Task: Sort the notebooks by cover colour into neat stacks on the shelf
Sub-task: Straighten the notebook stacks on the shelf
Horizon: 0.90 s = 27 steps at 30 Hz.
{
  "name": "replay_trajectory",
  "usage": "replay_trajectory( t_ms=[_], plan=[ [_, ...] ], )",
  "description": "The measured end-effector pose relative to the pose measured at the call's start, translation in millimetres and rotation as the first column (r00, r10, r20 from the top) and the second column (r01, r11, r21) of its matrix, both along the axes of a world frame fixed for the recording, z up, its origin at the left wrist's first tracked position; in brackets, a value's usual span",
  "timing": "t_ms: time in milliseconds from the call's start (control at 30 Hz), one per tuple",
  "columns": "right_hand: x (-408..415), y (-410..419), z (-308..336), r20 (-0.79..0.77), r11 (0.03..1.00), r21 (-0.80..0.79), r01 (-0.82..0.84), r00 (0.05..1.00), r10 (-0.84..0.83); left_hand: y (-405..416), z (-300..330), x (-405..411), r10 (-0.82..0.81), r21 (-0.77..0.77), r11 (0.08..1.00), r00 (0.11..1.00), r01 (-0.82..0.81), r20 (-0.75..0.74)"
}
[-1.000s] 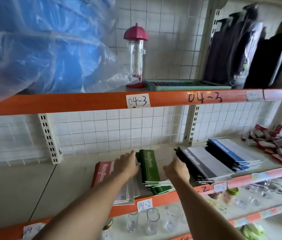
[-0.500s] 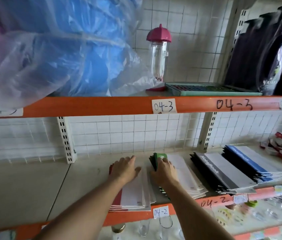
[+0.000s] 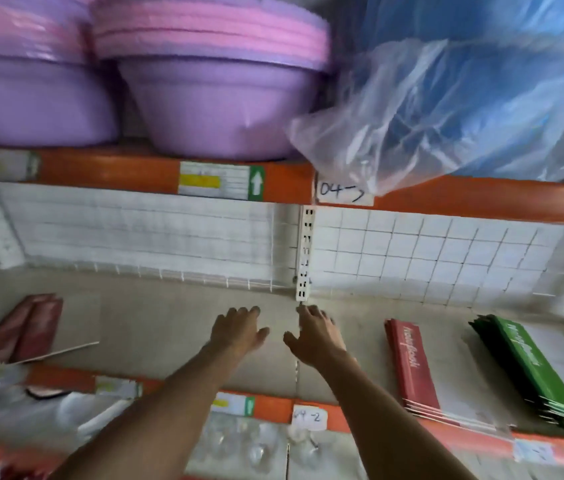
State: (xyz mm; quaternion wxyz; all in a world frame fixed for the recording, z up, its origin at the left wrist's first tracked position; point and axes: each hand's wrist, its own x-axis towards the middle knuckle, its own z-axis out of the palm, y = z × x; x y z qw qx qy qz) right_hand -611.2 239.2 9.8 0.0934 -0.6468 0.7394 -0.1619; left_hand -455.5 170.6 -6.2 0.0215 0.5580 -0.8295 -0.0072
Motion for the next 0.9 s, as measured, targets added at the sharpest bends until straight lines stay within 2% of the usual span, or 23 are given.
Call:
replay_trajectory(
  t_ms=[233, 433, 500, 567, 633, 700, 767, 800, 867, 900],
  plan=[
    [188, -59, -20, 0.04, 0.981, 0.049, -0.188, 0.982, 0.186, -47, -12, 202, 0.18, -0.014, 0.984, 0.982, -0.179, 0.059],
    [301, -86, -32, 0.045, 0.945, 0.124, -0.304, 0.953, 0.3, -68, -29, 321, 0.385, 0.008, 0.922, 0.916, -0.388, 0.109],
    [322, -93, -34, 0.039, 0.937, 0.147, -0.317, 0.948, 0.315, -70, -37, 342, 0.426, 0.075, 0.896, 0.894, -0.438, 0.14],
    [339, -101, -37, 0.013, 0.933, 0.136, -0.334, 0.942, 0.335, -72, -46, 352, 0.371, 0.155, 0.91, 0.922, -0.385, 0.111],
    [350, -108, -40, -0.003, 0.935, 0.101, -0.338, 0.94, 0.34, -73, -50, 349, 0.273, 0.17, 0.95, 0.96, -0.26, -0.056],
    [358, -116, -45, 0.005, 0.937, 0.098, -0.336, 0.941, 0.337, -73, -49, 345, 0.186, 0.125, 0.979, 0.958, -0.162, -0.219],
    [362, -122, -49, -0.039, 0.923, 0.149, -0.356, 0.93, 0.365, -76, -48, 352, 0.212, 0.022, 0.977, 0.958, -0.212, -0.194],
    [361, -125, -52, -0.074, 0.917, 0.186, -0.353, 0.926, 0.371, -79, -49, 358, 0.285, -0.002, 0.957, 0.947, -0.289, -0.148],
    [358, -127, -55, -0.138, 0.92, 0.23, -0.316, 0.926, 0.353, -83, -55, 376, 0.462, 0.026, 0.887, 0.885, -0.461, -0.053],
    [355, -128, -57, -0.17, 0.929, 0.229, -0.29, 0.928, 0.331, -85, -61, 383, 0.5, 0.048, 0.865, 0.866, -0.499, -0.005]
  ],
)
